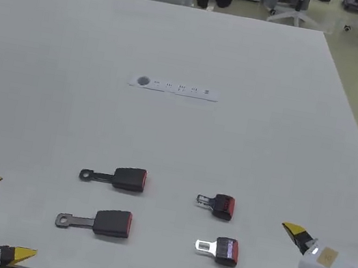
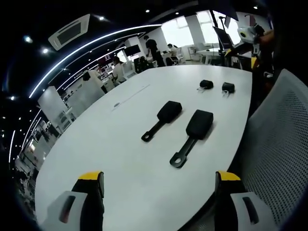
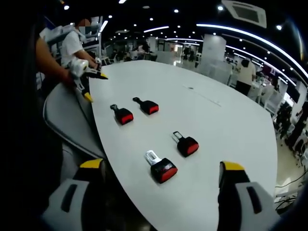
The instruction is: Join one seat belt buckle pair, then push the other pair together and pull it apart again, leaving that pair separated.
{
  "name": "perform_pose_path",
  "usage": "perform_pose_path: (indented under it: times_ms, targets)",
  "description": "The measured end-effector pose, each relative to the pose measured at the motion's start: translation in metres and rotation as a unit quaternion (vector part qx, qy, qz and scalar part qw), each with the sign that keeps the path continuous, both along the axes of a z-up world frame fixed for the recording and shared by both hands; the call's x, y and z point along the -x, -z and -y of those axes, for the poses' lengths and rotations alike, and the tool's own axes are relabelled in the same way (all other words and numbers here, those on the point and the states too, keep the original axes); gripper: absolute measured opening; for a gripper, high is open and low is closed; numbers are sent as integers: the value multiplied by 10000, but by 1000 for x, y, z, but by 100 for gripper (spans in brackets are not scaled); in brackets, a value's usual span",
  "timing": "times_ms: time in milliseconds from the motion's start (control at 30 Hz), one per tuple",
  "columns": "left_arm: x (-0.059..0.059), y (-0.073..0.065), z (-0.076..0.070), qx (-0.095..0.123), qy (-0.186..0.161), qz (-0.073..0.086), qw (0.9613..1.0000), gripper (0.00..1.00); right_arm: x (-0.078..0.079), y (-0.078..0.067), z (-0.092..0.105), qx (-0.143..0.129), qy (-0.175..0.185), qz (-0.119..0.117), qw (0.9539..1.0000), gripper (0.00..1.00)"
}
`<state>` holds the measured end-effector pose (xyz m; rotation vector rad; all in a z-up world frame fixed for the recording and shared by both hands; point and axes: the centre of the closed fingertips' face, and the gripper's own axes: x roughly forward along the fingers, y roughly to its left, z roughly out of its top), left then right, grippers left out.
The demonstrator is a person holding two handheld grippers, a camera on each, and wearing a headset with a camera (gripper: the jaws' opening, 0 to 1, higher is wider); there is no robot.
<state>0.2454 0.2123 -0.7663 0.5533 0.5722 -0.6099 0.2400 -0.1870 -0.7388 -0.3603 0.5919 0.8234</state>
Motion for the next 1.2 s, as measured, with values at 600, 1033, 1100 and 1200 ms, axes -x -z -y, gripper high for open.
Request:
perform_pose_path:
  times_ms: [600, 1033, 1100, 1200]
  targets:
    - [-2, 2, -7, -246, -57, 65, 9997, 96, 3, -10, 12, -88, -95, 63, 9999, 100]
    - [4, 12, -5, -487, 163, -87, 9986, 98, 9, 13, -6, 110, -260, -155, 9995, 100]
    - [3, 16, -8, -470, 154, -133, 9987, 98, 10, 16, -8, 178, -289, -230, 9992, 97]
    - [4, 20, -9, -427, 140, -219, 9987, 98, 6, 18, -8, 275, -261, -117, 9992, 96]
